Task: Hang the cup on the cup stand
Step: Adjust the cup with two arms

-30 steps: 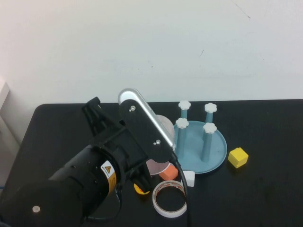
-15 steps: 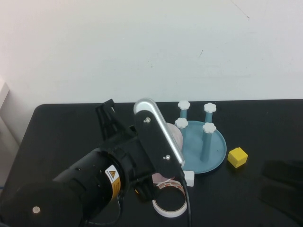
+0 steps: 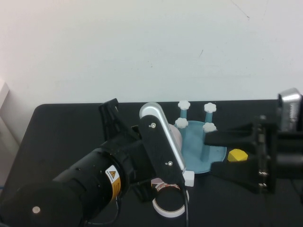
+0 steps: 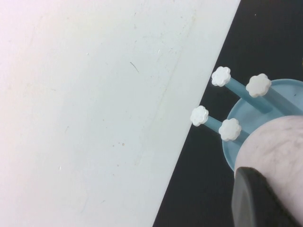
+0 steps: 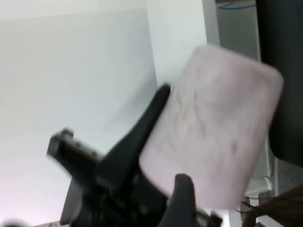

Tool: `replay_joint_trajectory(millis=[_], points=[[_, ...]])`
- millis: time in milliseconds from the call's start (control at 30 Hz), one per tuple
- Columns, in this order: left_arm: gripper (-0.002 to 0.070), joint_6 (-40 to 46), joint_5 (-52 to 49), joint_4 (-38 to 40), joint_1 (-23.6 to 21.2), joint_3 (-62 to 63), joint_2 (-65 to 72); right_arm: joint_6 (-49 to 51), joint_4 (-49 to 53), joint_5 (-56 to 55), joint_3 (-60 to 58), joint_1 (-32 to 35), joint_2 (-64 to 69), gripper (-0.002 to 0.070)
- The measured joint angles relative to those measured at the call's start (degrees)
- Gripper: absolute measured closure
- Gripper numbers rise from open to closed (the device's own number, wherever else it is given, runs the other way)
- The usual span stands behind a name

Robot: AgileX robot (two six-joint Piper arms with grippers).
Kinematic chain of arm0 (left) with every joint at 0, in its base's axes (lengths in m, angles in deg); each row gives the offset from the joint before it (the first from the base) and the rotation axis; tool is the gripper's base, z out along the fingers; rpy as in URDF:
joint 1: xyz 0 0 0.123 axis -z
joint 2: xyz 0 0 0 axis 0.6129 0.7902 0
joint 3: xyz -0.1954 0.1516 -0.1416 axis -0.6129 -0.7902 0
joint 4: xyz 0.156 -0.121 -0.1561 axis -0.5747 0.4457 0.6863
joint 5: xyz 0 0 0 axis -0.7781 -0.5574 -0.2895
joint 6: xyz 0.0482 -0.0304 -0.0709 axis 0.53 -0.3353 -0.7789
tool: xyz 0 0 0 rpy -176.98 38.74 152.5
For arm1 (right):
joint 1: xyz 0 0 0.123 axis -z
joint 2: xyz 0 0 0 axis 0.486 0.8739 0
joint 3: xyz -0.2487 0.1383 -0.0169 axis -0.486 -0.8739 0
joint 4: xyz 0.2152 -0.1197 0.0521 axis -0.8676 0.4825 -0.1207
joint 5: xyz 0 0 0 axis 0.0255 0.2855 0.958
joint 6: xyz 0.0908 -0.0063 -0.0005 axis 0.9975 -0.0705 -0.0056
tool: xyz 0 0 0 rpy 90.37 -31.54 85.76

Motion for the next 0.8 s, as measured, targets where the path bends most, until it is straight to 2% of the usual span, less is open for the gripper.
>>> replay_joint_trajectory(millis=[267, 500, 800], points=[[0.0657, 2.2, 0.0, 0.0, 0.0, 0.0, 0.0, 2.3, 0.0, -1.5, 7.6, -2.8, 8.6, 0.0104], [0.0657, 3.3, -0.6, 0.0, 0.0, 0.0, 0.0, -6.9, -0.1, -2.4, 8.7, -3.2, 12.6, 0.0104], [0.0657, 4.0, -0.6, 0.0, 0.0, 0.0, 0.0, -7.9, -0.4, -3.4, 8.7, -3.2, 15.5, 0.0104]])
